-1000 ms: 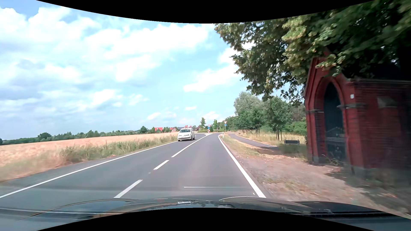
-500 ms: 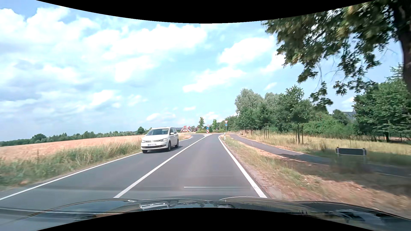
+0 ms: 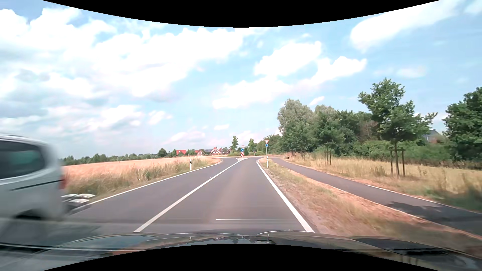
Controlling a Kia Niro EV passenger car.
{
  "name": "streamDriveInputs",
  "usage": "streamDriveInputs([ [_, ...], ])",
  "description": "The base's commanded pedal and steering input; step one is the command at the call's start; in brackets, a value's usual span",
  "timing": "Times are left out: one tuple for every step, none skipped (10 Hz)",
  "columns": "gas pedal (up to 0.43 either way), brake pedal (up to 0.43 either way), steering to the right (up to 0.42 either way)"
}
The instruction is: Follow the waypoints while adhering to traffic rules and regulations
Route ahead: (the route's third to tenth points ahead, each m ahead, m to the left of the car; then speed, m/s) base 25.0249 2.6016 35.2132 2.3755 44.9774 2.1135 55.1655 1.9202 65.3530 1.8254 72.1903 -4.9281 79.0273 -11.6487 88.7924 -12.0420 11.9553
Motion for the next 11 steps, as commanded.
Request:
streamDriveInputs([
  [0.138,0.0,0.0],
  [0.138,0.0,0.0],
  [0.138,0.0,0.0],
  [0.138,0.0,0.0],
  [0.138,0.0,0.0],
  [0.138,0.0,0.0],
  [0.138,0.0,0.0],
  [0.138,0.0,0.0],
  [0.138,0.0,0.0],
  [0.138,0.0,0.0],
  [0.138,0.0,0.0],
])
